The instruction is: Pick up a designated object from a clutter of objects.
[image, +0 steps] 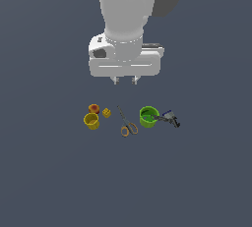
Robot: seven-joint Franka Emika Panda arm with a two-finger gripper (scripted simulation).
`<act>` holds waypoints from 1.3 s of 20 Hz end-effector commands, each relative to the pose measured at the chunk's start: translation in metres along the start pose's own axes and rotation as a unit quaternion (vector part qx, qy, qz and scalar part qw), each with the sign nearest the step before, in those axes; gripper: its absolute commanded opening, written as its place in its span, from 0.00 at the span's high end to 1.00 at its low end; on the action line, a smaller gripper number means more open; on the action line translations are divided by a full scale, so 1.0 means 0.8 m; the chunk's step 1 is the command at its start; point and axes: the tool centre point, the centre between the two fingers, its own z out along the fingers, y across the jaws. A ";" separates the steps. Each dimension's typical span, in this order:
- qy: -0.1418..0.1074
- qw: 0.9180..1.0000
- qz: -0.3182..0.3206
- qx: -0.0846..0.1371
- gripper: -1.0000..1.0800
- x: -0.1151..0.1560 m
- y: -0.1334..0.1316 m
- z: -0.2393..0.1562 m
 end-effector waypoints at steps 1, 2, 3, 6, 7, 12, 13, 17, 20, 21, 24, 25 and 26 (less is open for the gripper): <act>-0.007 1.000 -0.008 -0.003 0.38 0.002 -0.003 0.005; -0.010 1.000 -0.012 -0.005 0.38 0.003 -0.004 0.007; -0.015 1.000 -0.017 -0.007 0.38 0.005 -0.006 0.010; -0.031 0.999 -0.036 -0.014 0.38 0.010 -0.012 0.021; -0.037 0.998 -0.043 -0.017 0.38 0.012 -0.014 0.026; -0.078 0.992 -0.089 -0.034 0.38 0.023 -0.029 0.055; -0.088 0.990 -0.100 -0.038 0.38 0.025 -0.033 0.063; -0.131 0.979 -0.148 -0.055 0.38 0.035 -0.048 0.096; -0.164 0.967 -0.184 -0.067 0.38 0.040 -0.060 0.122; -0.175 0.962 -0.195 -0.071 0.38 0.042 -0.064 0.131; -0.208 0.947 -0.229 -0.082 0.38 0.045 -0.075 0.158; -0.218 0.942 -0.240 -0.086 0.38 0.046 -0.079 0.167; -0.229 0.936 -0.250 -0.089 0.38 0.047 -0.083 0.177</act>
